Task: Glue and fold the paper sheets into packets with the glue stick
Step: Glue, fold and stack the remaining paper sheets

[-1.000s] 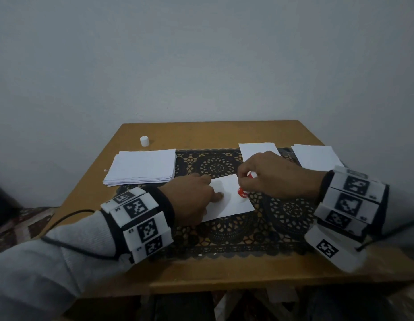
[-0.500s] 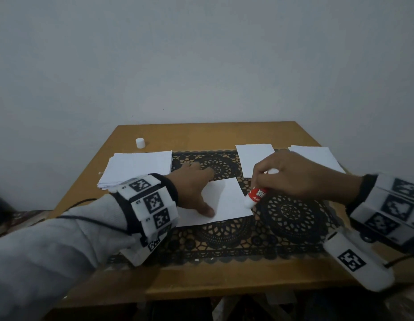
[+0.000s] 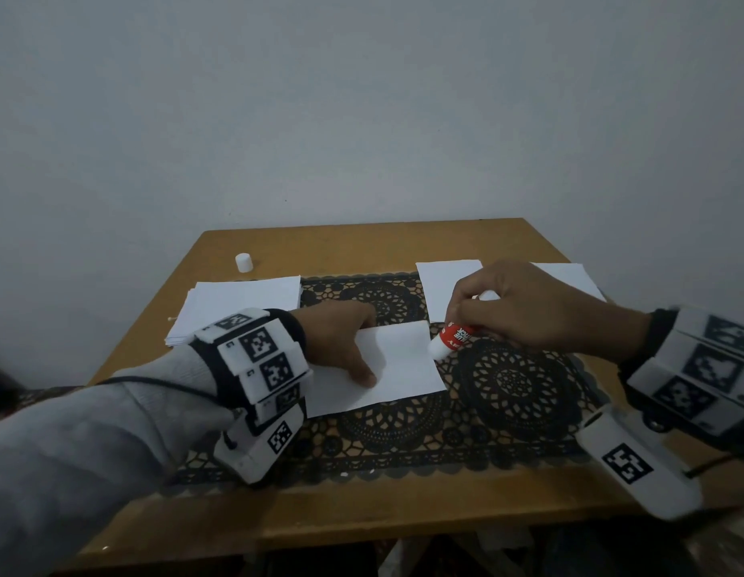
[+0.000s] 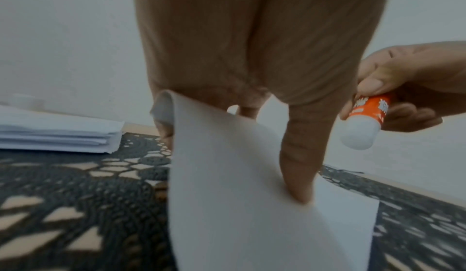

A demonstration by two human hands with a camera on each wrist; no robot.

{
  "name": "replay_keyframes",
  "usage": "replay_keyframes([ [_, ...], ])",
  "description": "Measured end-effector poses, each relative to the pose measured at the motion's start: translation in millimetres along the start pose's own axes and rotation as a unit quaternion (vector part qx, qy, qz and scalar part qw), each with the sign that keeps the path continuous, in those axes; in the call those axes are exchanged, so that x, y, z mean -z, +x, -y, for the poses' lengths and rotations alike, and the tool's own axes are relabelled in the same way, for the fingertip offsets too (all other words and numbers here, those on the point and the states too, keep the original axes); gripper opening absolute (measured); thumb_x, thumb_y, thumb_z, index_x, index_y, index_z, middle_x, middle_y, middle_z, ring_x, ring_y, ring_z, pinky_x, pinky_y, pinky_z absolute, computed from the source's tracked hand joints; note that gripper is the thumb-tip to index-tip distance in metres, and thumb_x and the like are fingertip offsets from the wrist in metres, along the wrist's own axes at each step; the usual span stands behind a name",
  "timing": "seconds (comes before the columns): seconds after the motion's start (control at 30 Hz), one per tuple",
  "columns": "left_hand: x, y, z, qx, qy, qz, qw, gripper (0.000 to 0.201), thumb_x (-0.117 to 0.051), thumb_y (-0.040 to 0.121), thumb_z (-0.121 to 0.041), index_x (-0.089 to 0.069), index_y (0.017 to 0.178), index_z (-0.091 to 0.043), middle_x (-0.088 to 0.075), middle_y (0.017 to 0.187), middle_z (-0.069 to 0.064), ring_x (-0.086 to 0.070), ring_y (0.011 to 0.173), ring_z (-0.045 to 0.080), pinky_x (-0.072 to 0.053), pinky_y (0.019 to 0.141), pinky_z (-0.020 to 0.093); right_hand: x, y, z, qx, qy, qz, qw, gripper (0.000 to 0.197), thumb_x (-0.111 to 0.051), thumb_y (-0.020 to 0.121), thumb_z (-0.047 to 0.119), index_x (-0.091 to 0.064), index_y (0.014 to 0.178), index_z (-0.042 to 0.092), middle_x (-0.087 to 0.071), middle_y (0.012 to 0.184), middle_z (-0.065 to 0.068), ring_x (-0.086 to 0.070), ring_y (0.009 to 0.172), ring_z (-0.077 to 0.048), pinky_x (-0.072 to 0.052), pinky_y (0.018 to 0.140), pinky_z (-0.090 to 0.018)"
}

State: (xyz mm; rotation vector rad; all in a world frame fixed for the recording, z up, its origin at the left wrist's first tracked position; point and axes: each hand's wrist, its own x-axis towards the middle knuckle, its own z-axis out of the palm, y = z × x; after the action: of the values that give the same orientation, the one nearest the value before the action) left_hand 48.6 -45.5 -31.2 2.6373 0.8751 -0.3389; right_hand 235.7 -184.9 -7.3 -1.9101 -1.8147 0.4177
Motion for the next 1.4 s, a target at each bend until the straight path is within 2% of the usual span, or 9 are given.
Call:
replay_keyframes([
  [0.13,5.6,-4.3,3.6,-0.028,-0.095,-0.062,0.993,0.062,-0.074,0.078,-0.014,-0.040,0.128,-0.022,-0.056,0.100,-0.002,-0.054,0.086,0.015,-0.046,0.067,0.025,-0.4,-1.9,0.2,-0.002,0.001,-0.003,1.000,0.024,-0.057,0.090,0.030,-0.073,0.074,0.025,-0.071,0.079,0.009,-0.064,0.081,-0.019,-0.050,0.079,-0.041],
  [0.2,9.9,-8.2,5.7,-0.065,-0.121,-0.076,0.988,0.077,-0.072,0.077,-0.008,-0.034,0.139,-0.035,-0.058,0.099,-0.007,-0.058,0.089,0.013,-0.052,0.076,0.028,-0.2,-2.5,1.9,-0.003,0.005,-0.006,1.000,0.024,-0.057,0.090,0.031,-0.073,0.073,0.025,-0.070,0.076,0.013,-0.065,0.080,-0.016,-0.049,0.080,-0.039],
  [0.3,15.4,-16.9,7.4,-0.104,-0.145,-0.040,0.983,0.060,-0.062,0.078,0.000,-0.063,0.119,-0.043,-0.061,0.103,-0.029,-0.061,0.095,0.011,-0.053,0.087,0.035,0.4,-0.5,3.3,-0.016,0.017,-0.009,1.000,0.024,-0.058,0.090,0.031,-0.072,0.072,0.025,-0.064,0.059,0.017,-0.059,0.056,-0.006,-0.051,0.074,-0.043],
  [0.43,13.5,-28.4,8.1,-0.068,-0.190,-0.011,0.979,0.042,-0.059,0.078,-0.002,-0.074,0.102,-0.032,-0.066,0.095,-0.019,-0.062,0.081,0.015,-0.054,0.067,0.021,-1.4,3.3,7.3,-0.020,0.042,-0.016,0.999,0.022,-0.058,0.088,0.035,-0.072,0.074,0.025,-0.068,0.063,-0.001,-0.059,0.054,-0.026,-0.053,0.063,-0.045],
  [0.53,6.1,-24.7,15.0,-0.010,-0.178,-0.095,0.979,0.036,-0.061,0.083,-0.004,-0.068,0.112,-0.024,-0.056,0.100,-0.011,-0.052,0.083,0.005,-0.038,0.061,0.007,-4.7,7.3,11.0,-0.031,0.058,-0.015,0.998,0.021,-0.061,0.090,0.031,-0.072,0.074,0.022,-0.058,0.050,0.006,-0.048,0.042,-0.011,-0.043,0.047,-0.029],
  [0.63,-4.1,-22.3,20.0,0.034,-0.150,-0.108,0.982,0.034,-0.066,0.085,-0.018,-0.059,0.118,-0.024,-0.049,0.121,-0.002,-0.047,0.098,0.013,-0.039,0.074,0.017,-8.9,15.0,12.5,-0.030,0.034,-0.019,0.999,0.022,-0.061,0.091,0.030,-0.072,0.077,0.017,-0.055,0.046,0.015,-0.045,0.038,-0.004,-0.038,0.046,-0.023],
  [0.73,-13.9,-22.4,19.1,0.042,-0.107,-0.076,0.990,0.038,-0.068,0.084,-0.023,-0.054,0.120,-0.026,-0.048,0.127,-0.002,-0.046,0.101,0.014,-0.038,0.081,0.022,-14.1,25.1,14.4,-0.027,0.009,-0.028,0.999,0.022,-0.061,0.092,0.030,-0.071,0.076,0.019,-0.056,0.049,0.026,-0.051,0.044,-0.002,-0.034,0.049,-0.017],
  [0.93,-16.7,-18.0,16.1,0.040,-0.066,-0.067,0.995,0.042,-0.071,0.081,-0.029,-0.053,0.118,-0.026,-0.053,0.127,0.000,-0.051,0.108,0.018,-0.045,0.088,0.029,-30.8,49.2,17.4,-0.011,-0.064,-0.038,0.997,0.019,-0.059,0.092,0.030,-0.074,0.088,0.017,-0.064,0.095,0.008,-0.062,0.085,-0.021,-0.047,0.067,-0.027],
  [1.4,-15.8,-16.4,15.1,0.032,-0.056,-0.053,0.997,0.044,-0.070,0.084,-0.028,-0.049,0.122,-0.022,-0.052,0.125,0.002,-0.047,0.101,0.017,-0.037,0.078,0.024,-41.9,53.3,15.2,0.017,-0.085,0.008,0.996,0.018,-0.058,0.091,0.021,-0.073,0.083,0.015,-0.068,0.084,0.010,-0.062,0.073,-0.015,-0.047,0.062,-0.028],
])
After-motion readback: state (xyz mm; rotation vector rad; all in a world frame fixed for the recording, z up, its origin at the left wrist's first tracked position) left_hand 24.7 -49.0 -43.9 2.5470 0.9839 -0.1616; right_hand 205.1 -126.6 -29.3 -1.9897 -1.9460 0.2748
